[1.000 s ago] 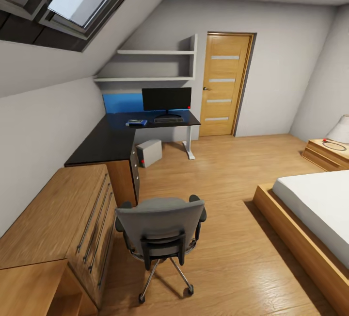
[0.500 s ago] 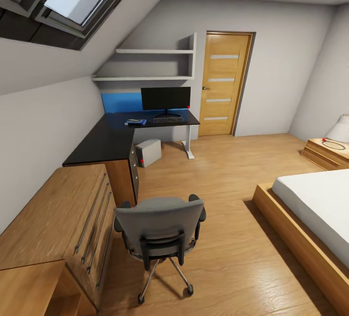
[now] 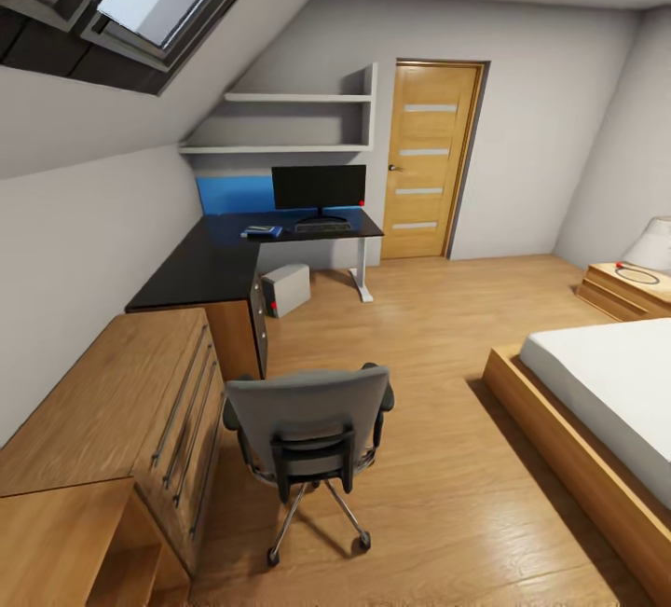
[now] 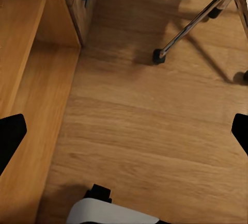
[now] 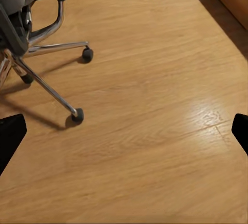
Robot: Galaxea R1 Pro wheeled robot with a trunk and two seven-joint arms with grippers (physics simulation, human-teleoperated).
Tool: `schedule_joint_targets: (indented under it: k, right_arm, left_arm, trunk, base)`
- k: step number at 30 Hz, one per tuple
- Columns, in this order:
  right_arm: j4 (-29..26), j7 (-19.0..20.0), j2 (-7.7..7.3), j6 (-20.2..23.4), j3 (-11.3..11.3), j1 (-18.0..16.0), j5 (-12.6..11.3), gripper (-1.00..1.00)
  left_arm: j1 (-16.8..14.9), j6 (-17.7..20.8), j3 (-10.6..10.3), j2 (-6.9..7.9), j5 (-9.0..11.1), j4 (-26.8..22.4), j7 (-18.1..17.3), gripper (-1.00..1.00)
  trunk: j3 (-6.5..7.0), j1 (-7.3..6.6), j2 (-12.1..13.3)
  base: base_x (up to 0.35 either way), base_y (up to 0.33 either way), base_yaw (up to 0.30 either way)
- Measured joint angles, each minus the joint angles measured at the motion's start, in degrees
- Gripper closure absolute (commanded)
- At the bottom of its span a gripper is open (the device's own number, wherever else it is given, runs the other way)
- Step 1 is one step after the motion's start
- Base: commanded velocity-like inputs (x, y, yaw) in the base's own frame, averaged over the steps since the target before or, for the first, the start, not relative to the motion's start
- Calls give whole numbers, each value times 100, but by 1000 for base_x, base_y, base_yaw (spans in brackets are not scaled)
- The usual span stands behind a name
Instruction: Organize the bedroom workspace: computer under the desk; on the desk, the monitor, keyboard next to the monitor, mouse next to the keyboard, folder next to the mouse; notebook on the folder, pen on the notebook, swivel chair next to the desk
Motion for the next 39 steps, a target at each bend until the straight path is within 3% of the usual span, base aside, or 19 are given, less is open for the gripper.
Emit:
schedule_joint_targets:
  k: [39]
  right_arm:
    - [0,0,5,-3,12,0,3,-100]
  left_arm:
    - [0,11,5,-8,0,10,-2,-100]
  trunk:
    - [-703,856,-1568]
  base:
    - [-15,0,0]
